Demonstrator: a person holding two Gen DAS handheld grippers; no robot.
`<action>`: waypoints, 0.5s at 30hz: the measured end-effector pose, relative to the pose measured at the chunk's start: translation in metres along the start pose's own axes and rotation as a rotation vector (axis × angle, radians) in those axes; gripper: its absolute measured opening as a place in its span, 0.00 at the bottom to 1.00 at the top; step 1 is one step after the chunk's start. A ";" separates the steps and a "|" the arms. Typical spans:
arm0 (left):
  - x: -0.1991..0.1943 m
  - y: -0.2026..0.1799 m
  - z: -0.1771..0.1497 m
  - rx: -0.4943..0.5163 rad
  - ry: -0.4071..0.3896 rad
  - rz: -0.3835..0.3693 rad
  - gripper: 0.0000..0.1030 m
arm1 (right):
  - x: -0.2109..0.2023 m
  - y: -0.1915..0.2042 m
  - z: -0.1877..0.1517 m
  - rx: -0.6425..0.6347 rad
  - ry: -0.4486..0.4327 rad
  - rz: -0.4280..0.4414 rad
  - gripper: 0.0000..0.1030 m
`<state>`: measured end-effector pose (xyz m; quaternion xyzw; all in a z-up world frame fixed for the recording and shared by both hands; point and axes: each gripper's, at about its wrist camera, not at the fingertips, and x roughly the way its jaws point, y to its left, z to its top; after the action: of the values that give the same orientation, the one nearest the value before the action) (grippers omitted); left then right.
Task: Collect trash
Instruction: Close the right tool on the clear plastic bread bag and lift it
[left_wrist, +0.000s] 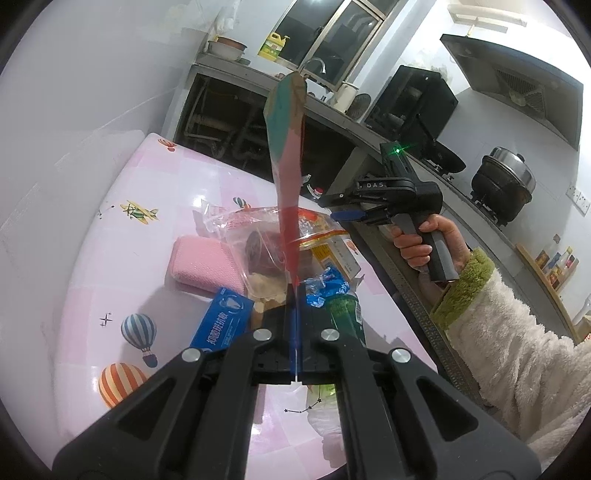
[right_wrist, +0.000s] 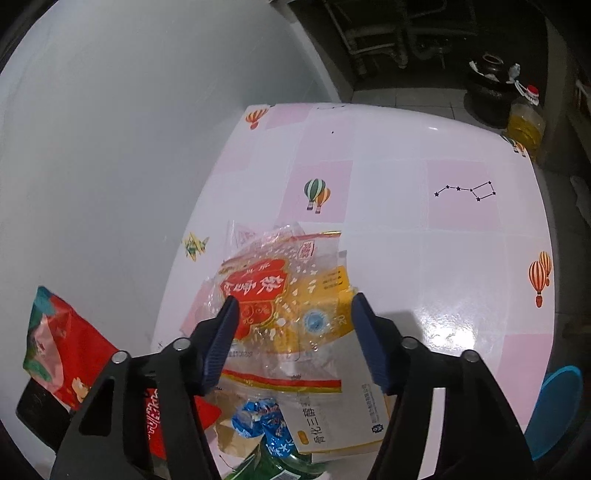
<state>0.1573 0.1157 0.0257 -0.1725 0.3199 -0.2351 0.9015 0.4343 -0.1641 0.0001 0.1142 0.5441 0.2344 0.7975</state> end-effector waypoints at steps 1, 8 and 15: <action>0.001 0.001 0.000 0.000 0.000 -0.001 0.00 | 0.000 0.001 0.000 -0.006 0.003 -0.007 0.53; 0.005 0.002 -0.001 -0.003 0.001 -0.008 0.00 | 0.002 0.007 -0.003 -0.035 0.032 -0.037 0.43; 0.006 0.002 -0.001 -0.004 0.000 -0.008 0.00 | 0.006 0.006 -0.008 -0.021 0.040 -0.023 0.18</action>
<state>0.1616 0.1142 0.0212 -0.1754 0.3194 -0.2380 0.9003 0.4274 -0.1568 -0.0048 0.0947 0.5587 0.2332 0.7902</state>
